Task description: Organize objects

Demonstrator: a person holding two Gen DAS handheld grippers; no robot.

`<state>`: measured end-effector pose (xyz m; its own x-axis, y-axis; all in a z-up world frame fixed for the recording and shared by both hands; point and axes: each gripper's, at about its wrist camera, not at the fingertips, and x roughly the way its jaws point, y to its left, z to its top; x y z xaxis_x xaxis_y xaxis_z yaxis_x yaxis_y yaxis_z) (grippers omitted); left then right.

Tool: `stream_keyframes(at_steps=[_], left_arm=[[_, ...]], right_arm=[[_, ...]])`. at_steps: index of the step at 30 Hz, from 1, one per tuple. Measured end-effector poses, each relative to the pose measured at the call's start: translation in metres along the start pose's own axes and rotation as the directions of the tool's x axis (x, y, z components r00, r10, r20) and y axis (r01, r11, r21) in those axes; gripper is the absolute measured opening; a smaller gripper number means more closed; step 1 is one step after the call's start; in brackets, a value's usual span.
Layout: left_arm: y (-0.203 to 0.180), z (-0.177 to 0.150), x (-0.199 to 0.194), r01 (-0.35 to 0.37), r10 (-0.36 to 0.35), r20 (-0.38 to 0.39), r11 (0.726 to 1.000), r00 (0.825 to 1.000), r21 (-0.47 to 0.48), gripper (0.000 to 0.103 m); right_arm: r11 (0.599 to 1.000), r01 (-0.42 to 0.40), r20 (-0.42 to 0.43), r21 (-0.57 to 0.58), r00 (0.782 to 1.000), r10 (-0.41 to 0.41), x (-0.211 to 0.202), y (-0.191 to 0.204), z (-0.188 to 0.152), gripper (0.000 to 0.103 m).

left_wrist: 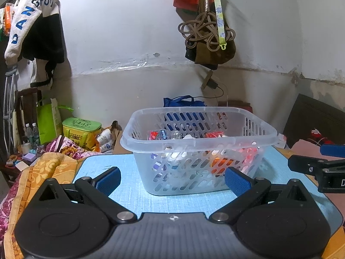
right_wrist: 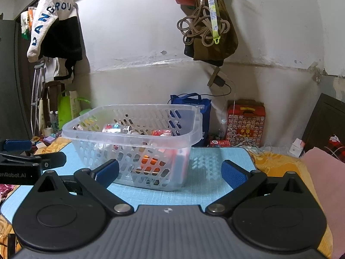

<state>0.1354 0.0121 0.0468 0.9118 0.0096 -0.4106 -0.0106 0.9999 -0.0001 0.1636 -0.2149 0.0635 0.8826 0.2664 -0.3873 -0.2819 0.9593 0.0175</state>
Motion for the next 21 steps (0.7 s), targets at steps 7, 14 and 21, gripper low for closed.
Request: stream_keyframes(at_steps=[7,14,21], left_arm=[[0.0001,0.0001,-0.0001,0.001,-0.001,-0.001,1.0,1.0,-0.001,0.103],[-0.0011,-0.0012,0.0,0.006,-0.006,-0.004,1.0,1.0,0.003,0.103],[-0.0018,-0.0014,-0.0003,0.007,-0.007,-0.004,1.0,1.0,0.003,0.103]], right_arm=[[1.0,0.004,-0.002,-0.003,1.0,-0.004,0.0004,0.0001,-0.0006,0.103],[1.0,0.003,-0.002,-0.002,1.0,-0.003,0.0,0.0001,-0.001,0.103],[1.0,0.004,-0.003,-0.001,1.0,-0.004,0.0,-0.0007,-0.0011,0.103]])
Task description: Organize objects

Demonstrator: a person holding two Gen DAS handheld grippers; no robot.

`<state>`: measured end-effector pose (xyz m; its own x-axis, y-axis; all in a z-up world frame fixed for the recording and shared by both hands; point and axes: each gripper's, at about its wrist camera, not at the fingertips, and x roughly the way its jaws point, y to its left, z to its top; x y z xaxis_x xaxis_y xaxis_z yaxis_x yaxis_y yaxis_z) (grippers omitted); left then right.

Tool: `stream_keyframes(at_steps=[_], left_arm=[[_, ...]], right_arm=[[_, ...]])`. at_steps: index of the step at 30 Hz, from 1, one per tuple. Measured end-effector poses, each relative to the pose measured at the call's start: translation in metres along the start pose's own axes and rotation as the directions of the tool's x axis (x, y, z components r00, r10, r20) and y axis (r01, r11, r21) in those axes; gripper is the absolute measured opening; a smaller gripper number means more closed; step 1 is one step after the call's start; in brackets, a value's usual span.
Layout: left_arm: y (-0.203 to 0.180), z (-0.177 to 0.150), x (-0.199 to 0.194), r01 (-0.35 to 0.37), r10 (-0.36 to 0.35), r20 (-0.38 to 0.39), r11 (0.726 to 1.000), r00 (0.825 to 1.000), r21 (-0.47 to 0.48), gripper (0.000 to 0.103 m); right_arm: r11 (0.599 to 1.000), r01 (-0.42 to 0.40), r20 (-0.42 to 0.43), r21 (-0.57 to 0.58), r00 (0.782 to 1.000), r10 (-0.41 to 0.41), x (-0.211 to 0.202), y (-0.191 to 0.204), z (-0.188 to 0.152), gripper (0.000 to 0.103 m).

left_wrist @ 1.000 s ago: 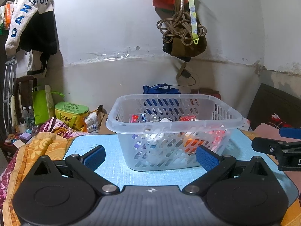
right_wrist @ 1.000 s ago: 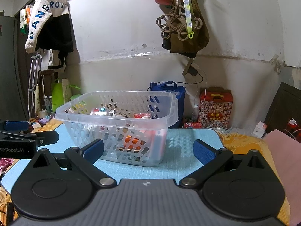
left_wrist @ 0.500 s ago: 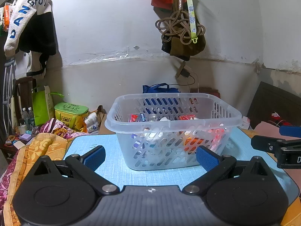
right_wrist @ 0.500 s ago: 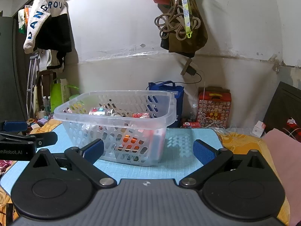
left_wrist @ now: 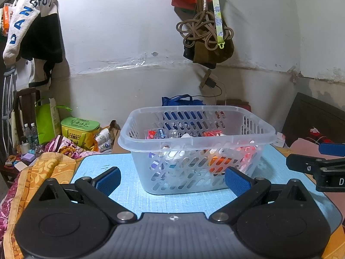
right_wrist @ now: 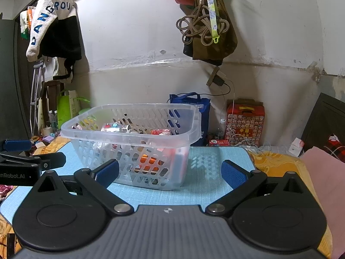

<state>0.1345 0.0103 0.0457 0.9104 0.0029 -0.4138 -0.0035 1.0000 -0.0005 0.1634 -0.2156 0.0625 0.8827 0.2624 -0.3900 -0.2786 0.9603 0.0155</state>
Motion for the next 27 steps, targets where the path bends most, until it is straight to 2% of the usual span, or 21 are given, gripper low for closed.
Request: stream_keyframes(at_steps=[16,24,27], left_arm=[[0.0005,0.0006,0.0015,0.009,-0.009,-0.008,1.0,1.0,-0.005,0.103],[0.0064,-0.0001,0.0016,0.039,-0.039,-0.009,0.999,0.999,-0.024,0.103],[0.0061,-0.0006,0.0002,0.016,-0.016,0.003,1.0,1.0,-0.022,0.103]], right_arm=[[1.0,0.0,0.0,0.0,1.0,0.0,-0.0003,-0.0001,0.0002,0.103],[1.0,0.0,-0.001,0.006,1.0,0.0,-0.0001,-0.0017,0.0001,0.103],[1.0,-0.004,-0.002,0.006,1.0,0.004,0.0001,-0.0016,-0.0005,0.103]])
